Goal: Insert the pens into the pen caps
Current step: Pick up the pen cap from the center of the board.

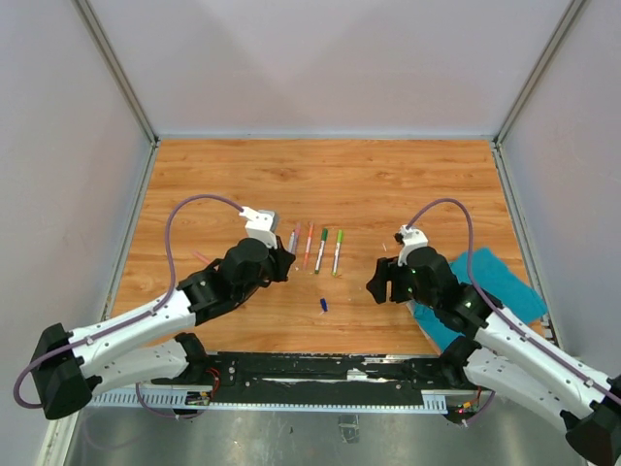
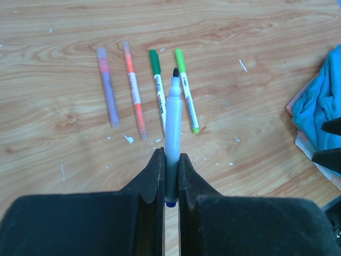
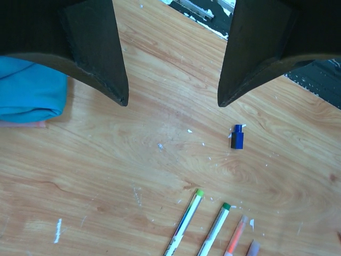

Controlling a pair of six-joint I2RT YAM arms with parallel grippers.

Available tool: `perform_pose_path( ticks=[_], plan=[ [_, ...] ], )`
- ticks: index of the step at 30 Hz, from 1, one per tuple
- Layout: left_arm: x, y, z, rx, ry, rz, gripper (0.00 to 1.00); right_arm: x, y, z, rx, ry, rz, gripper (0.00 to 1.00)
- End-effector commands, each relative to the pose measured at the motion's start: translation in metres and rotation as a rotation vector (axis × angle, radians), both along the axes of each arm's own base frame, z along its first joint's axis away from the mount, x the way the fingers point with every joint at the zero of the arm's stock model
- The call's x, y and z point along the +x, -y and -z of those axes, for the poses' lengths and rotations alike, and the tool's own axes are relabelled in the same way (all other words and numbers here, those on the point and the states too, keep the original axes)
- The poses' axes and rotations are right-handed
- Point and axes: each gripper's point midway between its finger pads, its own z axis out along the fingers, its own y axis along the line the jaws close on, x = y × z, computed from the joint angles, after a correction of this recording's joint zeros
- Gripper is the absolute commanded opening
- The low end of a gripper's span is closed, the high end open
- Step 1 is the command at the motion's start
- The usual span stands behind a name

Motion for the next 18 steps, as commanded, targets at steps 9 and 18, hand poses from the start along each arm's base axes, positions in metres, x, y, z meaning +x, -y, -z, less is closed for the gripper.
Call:
perform_pose_path(
  ticks=[9, 18],
  plan=[
    [-0.005, -0.048, -0.010, -0.010, 0.051, -0.149, 0.00, -0.017, -0.057, 0.011, -0.112, -0.153, -0.230, 0.63],
    [-0.009, -0.055, -0.006, -0.012, 0.057, -0.160, 0.00, -0.022, -0.098, 0.031, -0.291, -0.234, -0.246, 0.62]
  ],
)
